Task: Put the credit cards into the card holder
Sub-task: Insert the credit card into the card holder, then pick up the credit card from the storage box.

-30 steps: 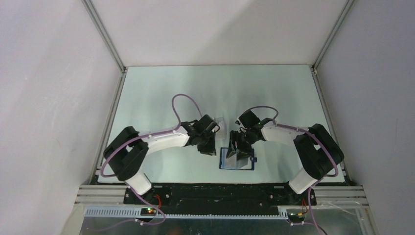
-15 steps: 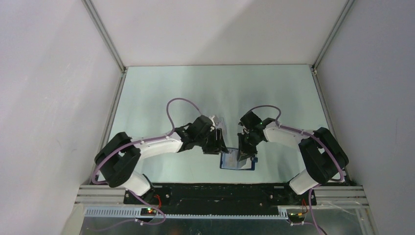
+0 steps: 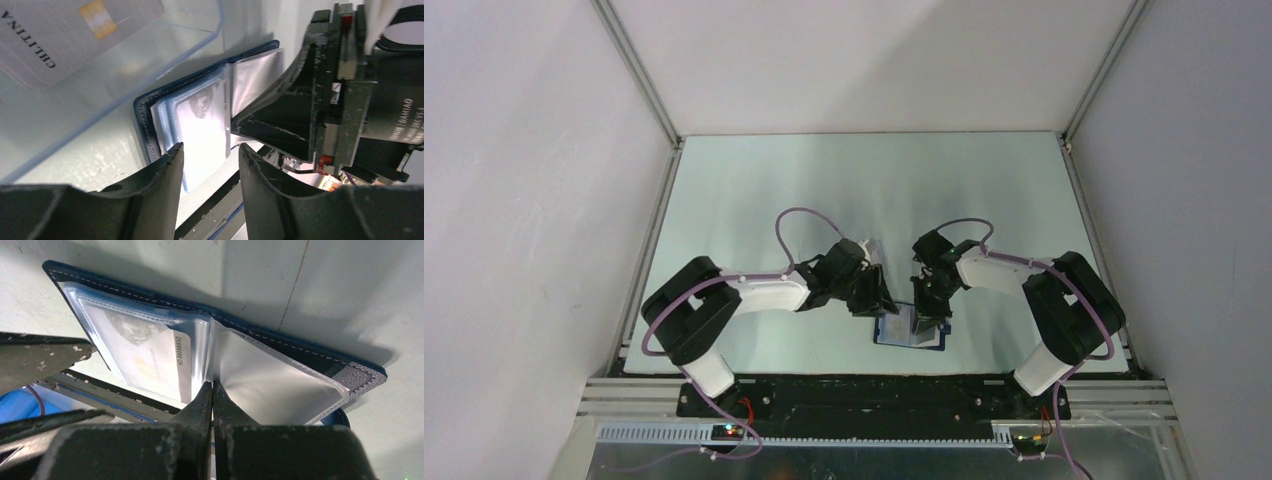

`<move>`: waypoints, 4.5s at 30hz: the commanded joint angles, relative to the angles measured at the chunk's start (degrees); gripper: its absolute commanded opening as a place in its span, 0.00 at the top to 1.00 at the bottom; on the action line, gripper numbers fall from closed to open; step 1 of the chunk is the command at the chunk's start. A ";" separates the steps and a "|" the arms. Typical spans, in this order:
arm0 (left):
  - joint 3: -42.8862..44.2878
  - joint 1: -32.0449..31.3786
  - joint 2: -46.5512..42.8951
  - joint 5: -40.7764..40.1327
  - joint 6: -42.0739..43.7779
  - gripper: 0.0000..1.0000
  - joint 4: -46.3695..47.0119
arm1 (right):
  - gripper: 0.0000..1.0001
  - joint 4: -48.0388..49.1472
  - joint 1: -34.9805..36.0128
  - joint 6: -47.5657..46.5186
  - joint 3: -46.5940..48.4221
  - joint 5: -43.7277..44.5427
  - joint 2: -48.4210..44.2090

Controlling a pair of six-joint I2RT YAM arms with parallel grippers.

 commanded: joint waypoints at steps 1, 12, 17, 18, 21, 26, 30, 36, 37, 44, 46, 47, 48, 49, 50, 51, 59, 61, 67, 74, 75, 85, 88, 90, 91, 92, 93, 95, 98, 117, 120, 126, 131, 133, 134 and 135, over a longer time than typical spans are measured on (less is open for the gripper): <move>0.99 0.01 1.97 1.00 -0.41 0.52 2.44 | 1.00 -1.34 0.27 -0.96 0.71 3.17 1.23; 1.39 -0.33 3.33 -0.62 0.53 0.50 1.50 | 1.00 -1.15 0.41 -1.12 0.68 2.93 1.47; 4.38 -1.23 2.33 -5.96 3.99 0.45 -8.58 | 1.00 -1.02 0.44 -1.12 0.70 2.75 1.50; 5.47 -1.55 2.44 -6.29 4.53 0.45 -9.39 | 1.00 -1.00 0.46 -1.12 0.70 2.74 1.54; 6.46 -1.76 3.10 -5.49 4.90 0.46 -10.41 | 1.00 -0.96 0.59 -1.11 0.71 2.69 1.62; 8.25 -2.87 5.53 -4.17 4.89 0.51 -9.94 | 1.00 -0.66 0.64 -1.10 0.70 2.13 1.81; 8.71 -3.43 6.38 -2.34 4.05 0.55 -7.03 | 1.00 -0.38 0.61 -1.12 0.71 1.70 1.92; 8.24 -3.58 5.18 -0.60 3.08 0.59 -4.55 | 1.00 -0.27 0.71 -1.20 0.70 1.29 1.72; 8.02 -3.61 4.40 -0.67 3.02 0.59 -4.52 | 1.00 -0.31 0.66 -1.21 0.70 1.26 1.59; 7.30 -3.63 1.02 -0.69 2.37 0.60 -4.41 | 1.00 -0.62 0.70 -1.20 0.89 0.95 0.47; 7.34 -3.71 0.72 -0.54 2.28 0.61 -4.44 | 1.00 -1.18 0.67 -1.21 1.30 1.09 -0.14; 7.45 -3.84 0.61 -0.38 2.26 0.61 -4.44 | 1.00 -1.38 0.68 -1.21 1.60 1.32 -0.38; 7.71 -3.89 0.71 -0.21 2.25 0.61 -4.42 | 1.00 -1.80 0.72 -1.21 1.81 1.42 -0.82; 7.77 -3.97 0.83 0.29 2.25 0.61 -4.41 | 1.00 -2.19 0.71 -1.21 2.28 1.66 -1.16; 8.03 -4.01 1.34 0.61 2.29 0.61 -4.36 | 1.00 -2.37 0.70 -1.21 2.37 1.86 -1.72; 8.19 -4.11 1.67 0.96 2.37 0.61 -4.40 | 1.00 -2.77 0.68 -1.21 2.66 1.95 -2.05; 8.69 -4.68 4.12 2.39 1.07 0.59 -1.26 | 0.91 -7.75 -1.05 -0.78 4.36 4.31 -8.30; 9.08 -4.79 4.42 2.87 0.60 0.57 -0.39 | 0.90 -8.81 -2.26 -0.54 4.56 4.60 -11.18; 13.03 -6.20 8.20 4.78 -0.41 0.51 0.75 | 0.90 -11.25 -7.07 -0.49 4.68 7.11 -16.74; 16.58 -8.40 13.56 5.54 -1.59 0.43 0.87 | 0.90 -12.84 -13.28 -1.88 4.74 8.46 -22.31; 16.96 -8.59 14.07 5.49 -1.85 0.43 0.87 | 0.90 -13.02 -13.73 -2.03 4.68 8.41 -22.81; 18.02 -9.64 17.26 4.88 -2.55 0.40 0.95 | 0.89 -13.42 -15.60 -3.61 4.72 7.60 -23.26; 17.80 -9.57 15.59 3.91 -2.10 0.39 1.00 | 0.89 -13.09 -15.41 -3.82 4.70 7.08 -23.00; 17.46 -9.44 13.80 2.77 -1.52 0.39 1.04 | 0.89 -13.06 -15.05 -3.99 4.71 6.99 -22.92; 17.34 -9.37 12.34 2.42 -1.39 0.38 1.04 | 0.88 -12.96 -14.92 -4.10 4.73 6.97 -22.72; 17.00 -9.23 11.52 1.63 -1.08 0.38 1.04 | 0.88 -12.98 -14.67 -4.17 4.68 6.92 -22.61; 16.76 -9.09 9.83 1.24 -0.86 0.38 1.04 | 0.88 -12.91 -14.51 -4.19 4.67 6.90 -22.40; 15.80 -8.55 7.39 -0.01 -0.45 0.37 1.04 | 0.88 -12.75 -14.05 -4.20 4.67 6.88 -22.11; 13.66 -7.23 4.09 -1.72 0.14 0.36 1.04 | 0.88 -12.27 -13.06 -3.95 4.67 6.57 -21.69; 3.59 12.29 -13.44 -6.92 7.69 0.41 -11.50 | 0.69 -4.28 -8.68 -3.22 12.38 0.75 -9.23; 5.01 15.37 -12.90 -6.53 9.48 0.43 -13.22 | 0.69 -3.03 -8.68 -3.48 16.67 -1.73 -4.30; 9.79 18.12 -7.01 -5.85 12.15 0.46 -15.86 | 0.67 0.14 -8.81 -2.59 23.91 -7.90 4.30; 13.58 18.23 -1.25 -3.39 12.49 0.53 -15.85 | 0.66 0.47 -8.86 -2.61 29.32 -10.17 10.16; 14.56 18.21 0.64 -2.76 12.45 0.54 -15.82 | 0.66 0.06 -8.85 -2.93 30.81 -10.57 12.89; 14.88 18.25 1.82 -2.48 12.45 0.55 -15.83 | 0.66 -0.02 -8.83 -3.04 31.23 -10.89 13.43; 15.52 18.18 2.35 -2.36 12.40 0.56 -15.83 | 0.66 -0.32 -8.77 -3.36 31.87 -10.93 14.52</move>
